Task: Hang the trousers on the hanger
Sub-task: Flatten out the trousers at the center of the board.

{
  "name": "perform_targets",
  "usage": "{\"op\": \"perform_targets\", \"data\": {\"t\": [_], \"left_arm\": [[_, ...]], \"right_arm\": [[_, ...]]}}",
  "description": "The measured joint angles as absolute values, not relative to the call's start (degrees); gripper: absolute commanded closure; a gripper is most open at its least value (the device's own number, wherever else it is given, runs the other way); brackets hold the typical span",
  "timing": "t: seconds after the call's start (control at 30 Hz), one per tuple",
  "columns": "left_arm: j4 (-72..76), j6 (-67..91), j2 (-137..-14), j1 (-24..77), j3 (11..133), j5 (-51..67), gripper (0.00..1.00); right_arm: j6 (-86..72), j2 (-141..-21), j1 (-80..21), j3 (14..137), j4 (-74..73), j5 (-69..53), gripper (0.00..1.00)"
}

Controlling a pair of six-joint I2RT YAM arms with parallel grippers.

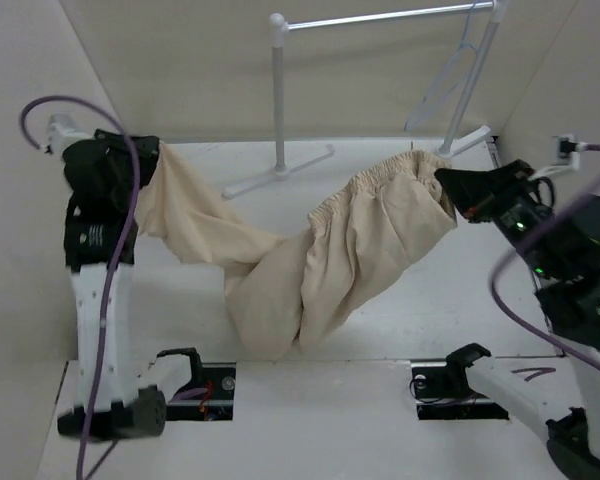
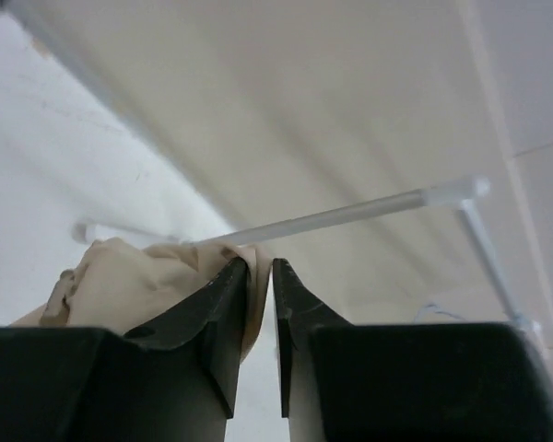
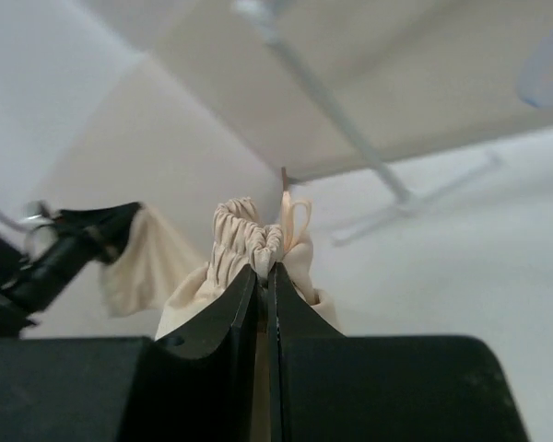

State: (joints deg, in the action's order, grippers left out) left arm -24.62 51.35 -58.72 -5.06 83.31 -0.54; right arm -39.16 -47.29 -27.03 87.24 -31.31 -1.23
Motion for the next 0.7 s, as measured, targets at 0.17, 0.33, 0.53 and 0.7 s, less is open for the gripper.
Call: {"op": "perform_targets", "data": {"t": [0.17, 0.33, 0.53, 0.7], "left_arm": [[-22.79, 47.48, -81.60, 2.92, 83.70, -0.64, 0.41], [-28.21, 43.05, -84.90, 14.92, 74.35, -3.01, 0.38], [-38.17, 44.82, -58.87, 34.11, 57.58, -10.66, 0.45], [-47.27, 52.73, -56.25, 54.37, 52.07, -14.96, 0.35]], "right_arm": [[-45.08, -51.99, -6.90, 60.71, -25.12, -4.97, 0.87], [-48.80, -56.95, 4.56, 49.30, -27.44, -4.32, 0.53], [-47.97, -54.00, 3.42, 49.84, -23.79, -3.57, 0.33], [-45.69, -50.54, -0.91, 47.24, -23.94, -1.72, 0.29]]}}
